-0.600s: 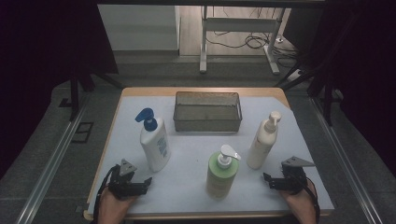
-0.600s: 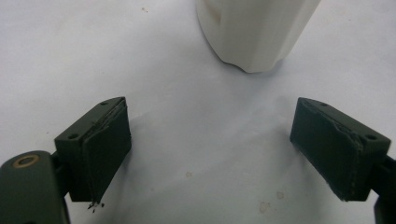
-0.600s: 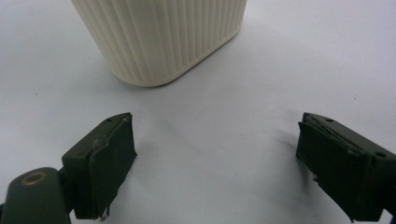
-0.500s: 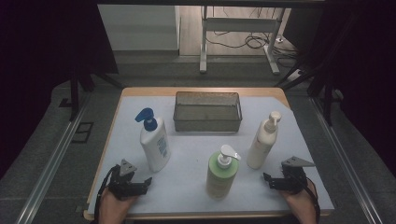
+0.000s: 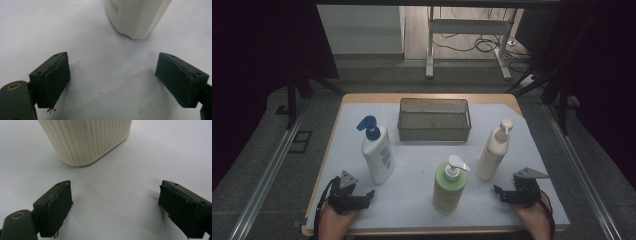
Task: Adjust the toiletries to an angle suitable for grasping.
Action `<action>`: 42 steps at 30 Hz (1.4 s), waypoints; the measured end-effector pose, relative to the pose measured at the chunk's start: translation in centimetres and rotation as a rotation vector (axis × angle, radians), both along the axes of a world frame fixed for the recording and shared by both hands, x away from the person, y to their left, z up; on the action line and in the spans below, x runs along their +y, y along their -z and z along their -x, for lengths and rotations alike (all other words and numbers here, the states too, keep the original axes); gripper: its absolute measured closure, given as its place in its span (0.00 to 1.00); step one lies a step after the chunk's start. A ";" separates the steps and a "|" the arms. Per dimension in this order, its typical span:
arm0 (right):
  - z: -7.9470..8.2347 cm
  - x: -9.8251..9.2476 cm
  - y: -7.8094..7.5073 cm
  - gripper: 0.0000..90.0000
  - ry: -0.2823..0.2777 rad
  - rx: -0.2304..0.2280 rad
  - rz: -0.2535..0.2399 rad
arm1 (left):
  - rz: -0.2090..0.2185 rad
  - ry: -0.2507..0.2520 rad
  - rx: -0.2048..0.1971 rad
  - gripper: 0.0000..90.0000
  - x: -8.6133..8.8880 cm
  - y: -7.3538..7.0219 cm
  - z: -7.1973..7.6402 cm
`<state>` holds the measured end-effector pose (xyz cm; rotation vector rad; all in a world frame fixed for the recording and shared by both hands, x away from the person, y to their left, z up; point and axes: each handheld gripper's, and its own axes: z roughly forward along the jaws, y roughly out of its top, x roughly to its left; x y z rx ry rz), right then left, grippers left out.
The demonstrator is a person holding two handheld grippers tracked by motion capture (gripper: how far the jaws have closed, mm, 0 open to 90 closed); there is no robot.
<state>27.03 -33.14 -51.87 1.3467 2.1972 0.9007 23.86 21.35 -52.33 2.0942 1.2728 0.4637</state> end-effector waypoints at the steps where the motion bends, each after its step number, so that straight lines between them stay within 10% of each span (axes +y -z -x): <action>1: 0.0 0.0 0.0 0.12 0.000 0.000 0.000 | 0.001 0.000 -0.001 0.14 0.0 0.0 0.0; 11: 0.0 0.0 -0.2 0.16 0.006 0.007 -0.002 | 0.001 0.000 0.000 0.14 0.0 0.0 0.0; 42: 1.4 0.9 -2.5 0.82 -0.142 -0.009 -0.091 | 0.000 -0.001 -0.002 0.14 0.0 0.0 0.0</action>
